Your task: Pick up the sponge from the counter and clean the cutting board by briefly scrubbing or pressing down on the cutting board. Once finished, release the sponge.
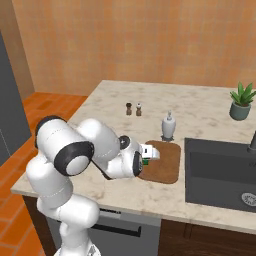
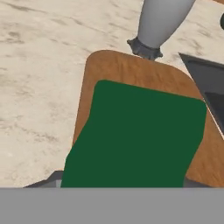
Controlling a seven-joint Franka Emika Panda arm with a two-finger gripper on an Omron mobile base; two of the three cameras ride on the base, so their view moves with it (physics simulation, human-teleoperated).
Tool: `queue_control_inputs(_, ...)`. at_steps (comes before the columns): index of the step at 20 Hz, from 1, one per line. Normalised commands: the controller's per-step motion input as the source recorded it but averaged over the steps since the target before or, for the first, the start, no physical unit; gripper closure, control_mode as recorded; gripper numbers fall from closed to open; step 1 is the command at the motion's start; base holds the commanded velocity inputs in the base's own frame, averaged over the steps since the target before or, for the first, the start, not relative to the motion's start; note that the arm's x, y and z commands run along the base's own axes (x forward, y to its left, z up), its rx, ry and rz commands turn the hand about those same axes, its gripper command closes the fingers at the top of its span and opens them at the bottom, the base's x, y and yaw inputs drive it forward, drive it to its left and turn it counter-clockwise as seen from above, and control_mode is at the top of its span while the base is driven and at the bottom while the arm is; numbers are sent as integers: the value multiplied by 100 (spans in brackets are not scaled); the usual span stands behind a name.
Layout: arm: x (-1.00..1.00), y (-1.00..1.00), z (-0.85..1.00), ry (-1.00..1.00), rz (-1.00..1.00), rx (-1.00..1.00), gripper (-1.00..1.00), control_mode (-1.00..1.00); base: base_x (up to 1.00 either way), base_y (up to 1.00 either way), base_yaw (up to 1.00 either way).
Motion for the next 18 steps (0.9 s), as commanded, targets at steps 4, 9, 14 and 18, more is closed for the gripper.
queue_control_inputs(4, 54, -1, 18, 25, 0, 0, 100, -100, 0, 0, 0)
queue_control_inputs(9, 55, -18, -10, 17, 3, 6, 100, -100, 0, 0, 0)
queue_control_inputs(14, 30, -58, -39, 0, 3, 14, 100, -100, 0, 0, 0)
queue_control_inputs(18, 51, -42, -9, -1, 0, 9, 100, -100, 0, 0, 0)
